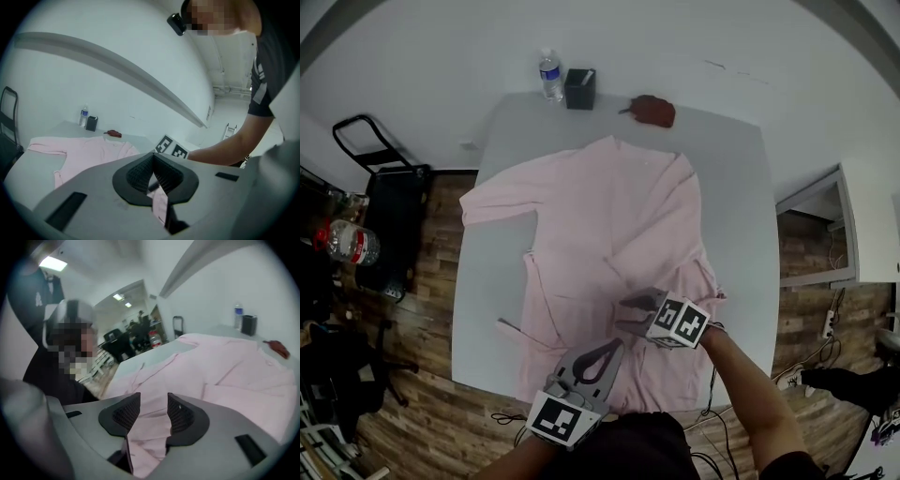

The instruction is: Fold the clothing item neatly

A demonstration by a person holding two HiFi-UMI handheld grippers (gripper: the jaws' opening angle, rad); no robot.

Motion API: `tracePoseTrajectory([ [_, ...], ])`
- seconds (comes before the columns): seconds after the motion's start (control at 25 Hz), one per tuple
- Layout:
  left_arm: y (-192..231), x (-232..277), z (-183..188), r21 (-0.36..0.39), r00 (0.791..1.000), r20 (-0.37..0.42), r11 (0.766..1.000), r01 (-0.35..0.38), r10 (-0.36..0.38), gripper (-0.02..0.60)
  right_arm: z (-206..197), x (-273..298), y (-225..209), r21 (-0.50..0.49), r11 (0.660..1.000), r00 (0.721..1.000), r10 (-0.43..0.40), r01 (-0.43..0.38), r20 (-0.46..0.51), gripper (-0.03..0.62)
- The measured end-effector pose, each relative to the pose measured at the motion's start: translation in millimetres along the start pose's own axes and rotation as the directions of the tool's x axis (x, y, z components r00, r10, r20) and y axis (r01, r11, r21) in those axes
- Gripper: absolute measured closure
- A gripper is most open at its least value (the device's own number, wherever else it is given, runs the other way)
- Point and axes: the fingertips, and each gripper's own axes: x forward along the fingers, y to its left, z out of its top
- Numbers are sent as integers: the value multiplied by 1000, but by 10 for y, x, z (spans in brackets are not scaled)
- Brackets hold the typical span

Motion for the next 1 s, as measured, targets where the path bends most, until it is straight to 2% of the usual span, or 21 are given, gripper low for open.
tracePoseTrajectory([
  [0.04,19,-5,-17,0,1000,-6,1000,-8,8,575,68,-1,-232,59,995,996,-81,79,31,413],
  [0.12,43,-10,-44,1,999,-20,1000,-27,27,575,129,108,-630,139,967,976,-216,211,22,413],
  [0.2,22,3,-36,-1,999,-12,1000,-30,30,575,153,307,-833,159,948,962,-273,274,-28,406],
  [0.36,43,8,-56,24,999,-25,999,-44,45,575,149,581,-1051,132,923,928,-341,361,-150,400],
  [0.4,52,6,-61,16,998,-24,998,-53,53,575,133,593,-1049,119,923,923,-344,366,-171,453],
  [0.44,59,6,-62,3,998,-20,998,-61,61,575,133,579,-1025,110,925,924,-342,363,-173,552],
  [0.52,82,2,-68,-9,997,-18,997,-79,79,575,198,502,-932,128,935,942,-317,330,-111,567],
  [0.6,120,-14,-73,-4,994,-22,994,-107,107,575,372,394,-823,198,941,958,-285,273,30,568],
  [0.68,147,-29,-64,4,991,-18,991,-133,133,575,605,305,-727,282,936,940,-273,211,203,568],
  [0.76,165,-30,-44,13,989,-11,989,-150,150,575,760,369,-619,318,937,919,-249,148,306,566],
  [0.84,182,-12,-17,18,986,-6,986,-167,167,575,741,653,-355,264,963,953,-136,62,272,548],
  [0.88,188,-2,-5,21,985,-5,984,-175,175,575,698,793,-178,218,976,971,-66,15,230,461],
  [0.92,196,7,3,24,983,-3,983,-183,183,575,662,870,-11,176,984,979,-10,-26,201,430],
  [1.0,227,28,11,27,979,-3,979,-202,202,575,654,800,171,148,986,972,38,-74,232,430],
])
